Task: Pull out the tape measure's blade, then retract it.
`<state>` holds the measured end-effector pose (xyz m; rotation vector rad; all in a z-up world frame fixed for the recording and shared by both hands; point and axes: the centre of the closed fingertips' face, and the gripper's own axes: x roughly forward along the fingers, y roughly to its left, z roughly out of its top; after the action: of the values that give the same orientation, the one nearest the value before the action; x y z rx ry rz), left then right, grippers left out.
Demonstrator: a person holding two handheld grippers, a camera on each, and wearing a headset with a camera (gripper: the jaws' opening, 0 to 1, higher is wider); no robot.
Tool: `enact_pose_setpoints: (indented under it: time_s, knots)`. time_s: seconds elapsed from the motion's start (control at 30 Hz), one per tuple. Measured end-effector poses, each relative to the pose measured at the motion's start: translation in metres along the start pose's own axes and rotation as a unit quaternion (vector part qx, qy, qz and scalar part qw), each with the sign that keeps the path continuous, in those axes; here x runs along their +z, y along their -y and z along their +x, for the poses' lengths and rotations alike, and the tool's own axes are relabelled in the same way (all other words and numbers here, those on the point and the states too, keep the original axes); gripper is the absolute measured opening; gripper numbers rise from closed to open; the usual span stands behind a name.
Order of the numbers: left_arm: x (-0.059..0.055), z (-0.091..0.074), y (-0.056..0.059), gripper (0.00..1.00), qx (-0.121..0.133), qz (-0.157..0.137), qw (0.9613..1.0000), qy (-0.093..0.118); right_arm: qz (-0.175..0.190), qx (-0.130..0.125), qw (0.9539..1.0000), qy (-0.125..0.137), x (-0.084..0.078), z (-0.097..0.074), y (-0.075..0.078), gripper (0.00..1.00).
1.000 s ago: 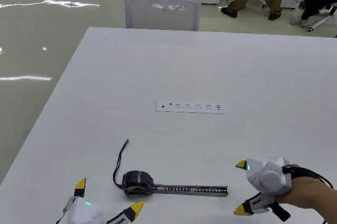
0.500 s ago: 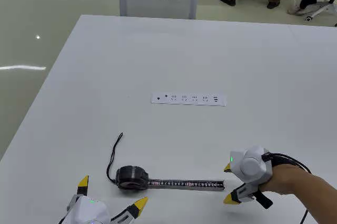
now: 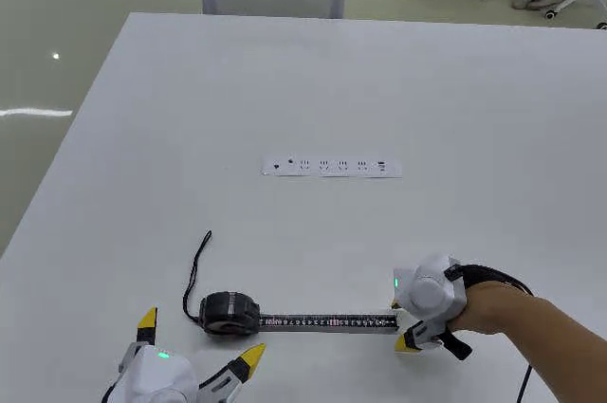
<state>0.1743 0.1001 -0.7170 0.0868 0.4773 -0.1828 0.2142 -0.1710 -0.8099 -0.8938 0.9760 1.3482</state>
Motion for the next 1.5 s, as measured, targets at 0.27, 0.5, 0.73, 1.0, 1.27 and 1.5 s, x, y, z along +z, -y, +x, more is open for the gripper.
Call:
enact_pose_setpoints:
  time_s: [0.27,0.5,0.73,1.0,1.27,1.5]
  knots:
    - [0.000,-0.001,-0.003,0.99,0.003,-0.001,1.0000,0.000,-0.004,-0.002,0.9998,-0.019,-0.004,0.001,0.000,0.31]
    - [-0.003,0.000,-0.005,0.99,0.002,0.000,1.0000,-0.001,-0.007,-0.011,0.9997,-0.020,-0.003,-0.005,0.002,0.22]
    - [0.001,-0.001,0.001,0.99,0.000,0.001,1.0000,-0.001,-0.037,-0.008,0.9988,-0.031,0.000,0.004,0.001,0.25]
    - [-0.002,0.001,-0.002,0.99,0.001,-0.003,1.0000,-0.002,-0.017,-0.008,0.9994,-0.029,-0.002,0.005,0.003,0.16]
    - [-0.009,0.007,-0.001,0.99,0.002,-0.015,0.9998,-0.010,-0.011,-0.006,0.9992,-0.038,-0.001,0.005,0.003,0.15]
    - [-0.001,0.022,-0.003,0.99,0.021,-0.021,0.9995,0.008,-0.015,-0.004,0.9989,-0.045,0.004,-0.002,-0.001,0.14]
